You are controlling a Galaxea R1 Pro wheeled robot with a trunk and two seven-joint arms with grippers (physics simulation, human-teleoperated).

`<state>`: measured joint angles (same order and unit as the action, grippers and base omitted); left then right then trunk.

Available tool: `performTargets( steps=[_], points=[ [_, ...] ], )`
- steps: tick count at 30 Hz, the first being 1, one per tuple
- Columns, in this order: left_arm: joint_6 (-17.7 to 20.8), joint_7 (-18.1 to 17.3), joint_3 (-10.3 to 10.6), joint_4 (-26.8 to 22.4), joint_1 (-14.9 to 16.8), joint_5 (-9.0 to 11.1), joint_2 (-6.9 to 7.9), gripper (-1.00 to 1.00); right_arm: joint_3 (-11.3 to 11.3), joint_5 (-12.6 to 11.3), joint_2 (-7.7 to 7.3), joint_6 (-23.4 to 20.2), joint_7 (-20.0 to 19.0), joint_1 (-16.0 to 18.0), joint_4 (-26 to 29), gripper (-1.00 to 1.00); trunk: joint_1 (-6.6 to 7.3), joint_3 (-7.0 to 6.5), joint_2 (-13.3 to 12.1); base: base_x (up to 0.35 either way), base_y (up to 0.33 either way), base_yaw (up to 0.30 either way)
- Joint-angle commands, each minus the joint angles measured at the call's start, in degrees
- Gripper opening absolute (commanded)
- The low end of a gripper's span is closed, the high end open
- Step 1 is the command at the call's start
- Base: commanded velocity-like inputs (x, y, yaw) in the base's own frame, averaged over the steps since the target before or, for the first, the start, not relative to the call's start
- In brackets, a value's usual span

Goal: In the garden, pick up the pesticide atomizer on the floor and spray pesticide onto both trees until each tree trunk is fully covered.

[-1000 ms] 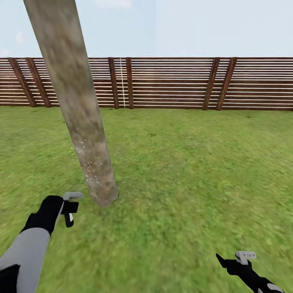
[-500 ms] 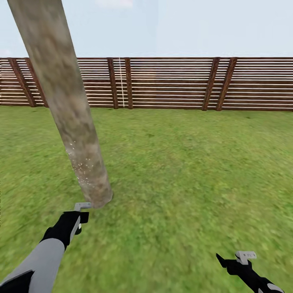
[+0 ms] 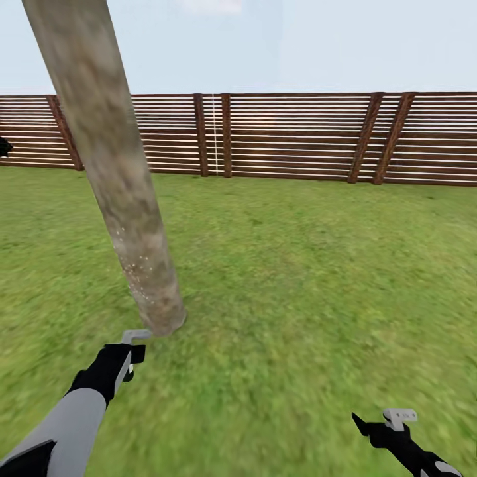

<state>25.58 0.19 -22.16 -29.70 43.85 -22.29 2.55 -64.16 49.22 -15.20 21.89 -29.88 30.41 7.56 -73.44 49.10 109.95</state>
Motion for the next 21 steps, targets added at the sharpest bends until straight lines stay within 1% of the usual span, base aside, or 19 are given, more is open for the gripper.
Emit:
performTargets(
  steps=[1,3,8,12,16,21],
  points=[
    [0.0,0.0,0.0,0.0,0.0,0.0,0.00,-1.00,0.0,0.0,0.00,0.0,0.0,0.0,0.0,1.00,0.00,0.00,0.0,0.265,-0.123,0.006],
    [0.0,0.0,0.0,0.0,0.0,0.0,0.00,-1.00,0.0,0.0,0.00,0.0,0.0,0.0,0.0,1.00,0.00,0.00,0.0,0.299,-0.062,0.068],
    [0.0,-0.1,0.0,0.0,0.0,0.0,-0.10,-1.00,0.0,0.0,0.03,0.0,0.0,0.0,0.0,1.00,0.00,0.00,0.0,0.334,-0.006,0.251],
    [0.0,0.0,0.0,0.0,0.0,-0.1,-1.12,-1.00,0.0,0.0,0.01,0.0,0.0,0.0,0.0,1.00,0.00,0.00,0.0,0.259,-0.119,0.258],
    [0.0,0.1,0.0,0.0,0.0,-0.1,-1.31,-1.00,0.0,-0.1,0.00,0.0,0.0,0.0,0.1,1.00,0.00,0.00,0.0,0.170,-0.229,0.047],
    [0.0,0.1,0.0,0.0,0.0,-0.1,-1.39,-1.00,0.0,0.1,0.00,0.1,0.0,0.0,0.1,1.00,0.00,0.00,0.0,0.031,-0.272,0.001]
  ],
)
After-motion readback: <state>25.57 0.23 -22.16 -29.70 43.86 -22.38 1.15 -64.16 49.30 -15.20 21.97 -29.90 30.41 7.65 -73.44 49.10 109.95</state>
